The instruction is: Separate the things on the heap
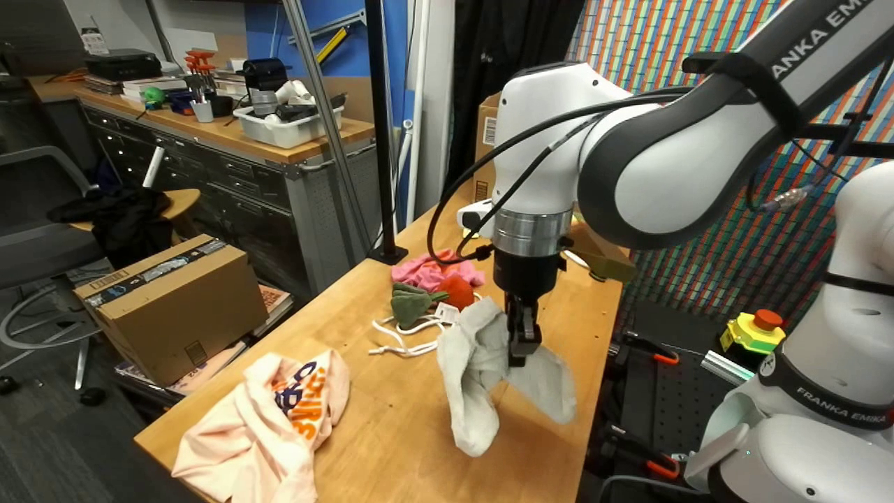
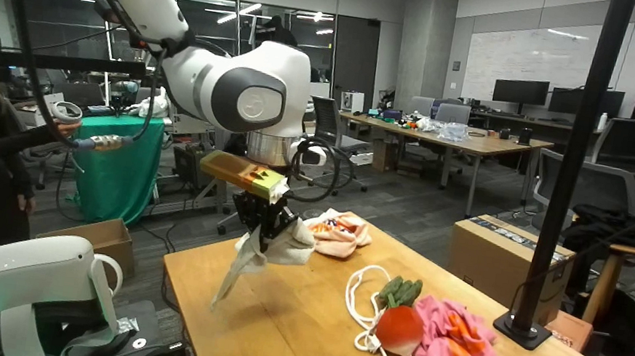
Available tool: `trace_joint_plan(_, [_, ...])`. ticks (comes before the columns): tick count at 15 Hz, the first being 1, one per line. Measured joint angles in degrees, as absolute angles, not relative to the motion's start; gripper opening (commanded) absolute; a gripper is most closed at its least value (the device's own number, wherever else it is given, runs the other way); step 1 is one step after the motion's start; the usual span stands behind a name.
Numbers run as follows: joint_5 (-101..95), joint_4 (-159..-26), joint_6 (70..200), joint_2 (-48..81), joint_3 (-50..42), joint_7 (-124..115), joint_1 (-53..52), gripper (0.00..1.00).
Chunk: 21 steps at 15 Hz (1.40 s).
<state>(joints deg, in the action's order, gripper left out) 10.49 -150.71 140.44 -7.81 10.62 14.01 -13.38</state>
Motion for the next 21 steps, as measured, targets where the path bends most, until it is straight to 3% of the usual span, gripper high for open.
trace_joint_plan(14, [8.1,-151.9,156.2,0.2,20.0,-28.6,-18.0,0.04])
trace_joint_plan(21, [11.2,-151.3,156.7,1.8,21.7,-30.9,-21.0,0.05])
